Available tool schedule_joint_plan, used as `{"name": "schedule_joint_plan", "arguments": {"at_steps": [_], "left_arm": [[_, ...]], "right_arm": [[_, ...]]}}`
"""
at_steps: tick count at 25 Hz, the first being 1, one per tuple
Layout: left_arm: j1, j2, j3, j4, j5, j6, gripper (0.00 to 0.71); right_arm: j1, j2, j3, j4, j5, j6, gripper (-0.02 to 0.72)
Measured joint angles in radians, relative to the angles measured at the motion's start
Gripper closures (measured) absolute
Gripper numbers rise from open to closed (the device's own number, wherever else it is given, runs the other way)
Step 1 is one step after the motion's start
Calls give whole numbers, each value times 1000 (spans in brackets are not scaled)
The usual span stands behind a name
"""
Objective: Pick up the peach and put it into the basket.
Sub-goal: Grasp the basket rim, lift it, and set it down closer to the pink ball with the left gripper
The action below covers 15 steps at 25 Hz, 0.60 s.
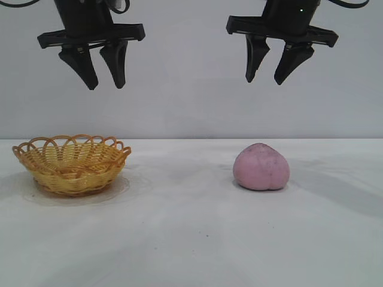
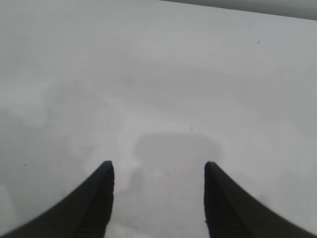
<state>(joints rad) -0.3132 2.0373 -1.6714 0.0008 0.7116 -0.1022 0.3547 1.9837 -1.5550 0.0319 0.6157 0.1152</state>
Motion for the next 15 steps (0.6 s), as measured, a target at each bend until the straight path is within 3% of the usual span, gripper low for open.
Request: {"name": "schedule_joint_plan", "arguments": {"at_steps": [15], "left_arm": [[0, 0, -1, 0, 14, 0, 373]], "right_arm": [[0, 0, 0, 2, 6, 0, 314]]}}
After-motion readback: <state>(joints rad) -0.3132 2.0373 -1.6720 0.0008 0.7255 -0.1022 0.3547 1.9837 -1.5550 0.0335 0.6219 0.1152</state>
